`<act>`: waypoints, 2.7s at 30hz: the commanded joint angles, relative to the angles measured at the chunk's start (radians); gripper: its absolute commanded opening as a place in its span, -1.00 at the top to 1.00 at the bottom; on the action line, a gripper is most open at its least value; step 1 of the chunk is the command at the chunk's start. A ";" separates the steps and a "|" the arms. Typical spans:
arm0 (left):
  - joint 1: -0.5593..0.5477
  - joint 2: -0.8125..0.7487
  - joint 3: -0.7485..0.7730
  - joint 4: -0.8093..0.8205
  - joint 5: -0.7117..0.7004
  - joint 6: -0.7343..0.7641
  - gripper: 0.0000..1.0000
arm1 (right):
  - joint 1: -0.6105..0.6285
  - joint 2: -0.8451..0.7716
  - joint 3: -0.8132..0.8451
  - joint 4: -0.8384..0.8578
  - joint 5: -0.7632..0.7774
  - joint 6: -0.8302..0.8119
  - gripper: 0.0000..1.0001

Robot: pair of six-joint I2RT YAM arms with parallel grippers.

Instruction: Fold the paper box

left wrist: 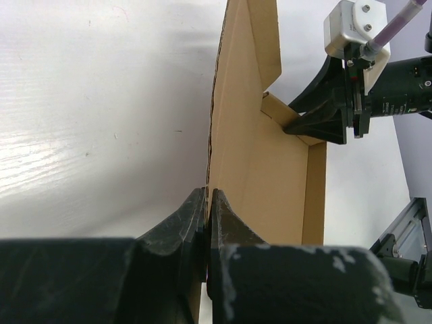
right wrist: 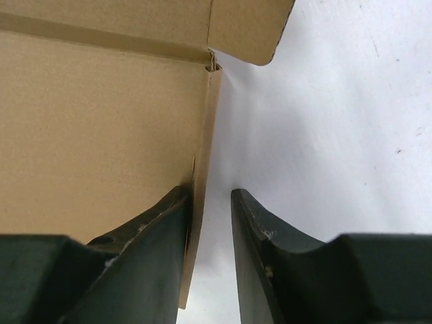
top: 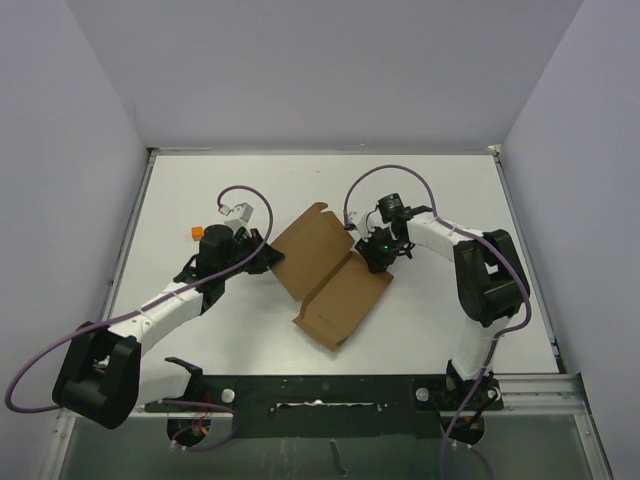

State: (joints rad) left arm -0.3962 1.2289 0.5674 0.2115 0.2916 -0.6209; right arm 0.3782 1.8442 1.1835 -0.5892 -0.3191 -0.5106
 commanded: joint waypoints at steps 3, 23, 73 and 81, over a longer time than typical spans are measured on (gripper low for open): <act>0.010 -0.023 0.032 0.038 -0.016 0.025 1.00 | -0.016 -0.042 -0.007 0.017 -0.082 0.021 0.34; -0.005 -0.011 0.048 0.047 0.006 0.041 1.00 | 0.005 0.015 -0.028 0.155 0.040 0.095 0.68; -0.009 0.241 0.305 0.119 0.423 0.325 0.97 | -0.279 -0.408 -0.048 -0.058 -0.564 -0.079 -0.16; -0.009 0.254 0.347 0.048 0.317 0.334 0.47 | -0.280 -0.459 -0.020 -0.060 -0.684 -0.044 -0.21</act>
State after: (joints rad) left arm -0.4049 1.4895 0.8742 0.2646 0.6479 -0.3107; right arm 0.0994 1.3911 1.1336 -0.6460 -0.8757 -0.5613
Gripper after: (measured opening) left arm 0.217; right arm 0.601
